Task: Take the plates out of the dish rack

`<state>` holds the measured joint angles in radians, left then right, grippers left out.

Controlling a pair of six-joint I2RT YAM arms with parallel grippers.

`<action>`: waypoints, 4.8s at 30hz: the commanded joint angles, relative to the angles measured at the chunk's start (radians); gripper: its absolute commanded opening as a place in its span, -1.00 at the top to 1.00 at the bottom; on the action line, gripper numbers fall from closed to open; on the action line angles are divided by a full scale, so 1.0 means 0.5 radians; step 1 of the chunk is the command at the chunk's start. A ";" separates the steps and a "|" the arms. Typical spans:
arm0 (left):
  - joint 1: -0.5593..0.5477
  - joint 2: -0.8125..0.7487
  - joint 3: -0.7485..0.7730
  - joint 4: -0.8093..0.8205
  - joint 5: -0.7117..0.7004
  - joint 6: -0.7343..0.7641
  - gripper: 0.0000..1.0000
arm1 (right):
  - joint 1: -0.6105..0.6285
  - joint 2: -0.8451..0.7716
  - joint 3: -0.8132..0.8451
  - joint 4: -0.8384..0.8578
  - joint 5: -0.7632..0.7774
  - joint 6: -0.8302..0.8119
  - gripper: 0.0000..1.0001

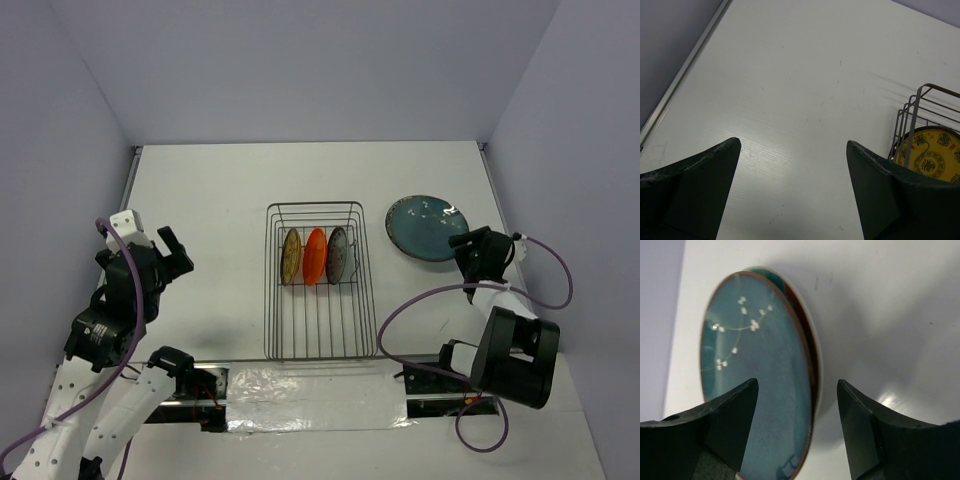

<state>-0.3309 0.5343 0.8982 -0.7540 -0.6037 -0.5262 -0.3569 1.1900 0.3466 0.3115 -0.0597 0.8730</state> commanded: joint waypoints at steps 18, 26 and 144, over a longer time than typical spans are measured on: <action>-0.007 0.097 0.011 0.060 -0.017 0.003 -0.99 | 0.238 -0.310 0.482 -1.203 0.033 -0.522 -1.00; -0.010 0.174 0.023 0.084 0.054 0.037 -0.99 | 0.318 -0.938 0.497 -1.344 -0.174 -0.743 -1.00; 0.240 0.879 0.688 0.238 0.726 -0.493 1.00 | 2.337 -0.615 1.216 -1.218 0.779 -0.353 -0.65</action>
<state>-0.3004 0.9112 1.1534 -0.5518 0.0074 -0.6785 0.8272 1.0012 1.0100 -0.2565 0.2417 0.6403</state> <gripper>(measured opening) 0.110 0.822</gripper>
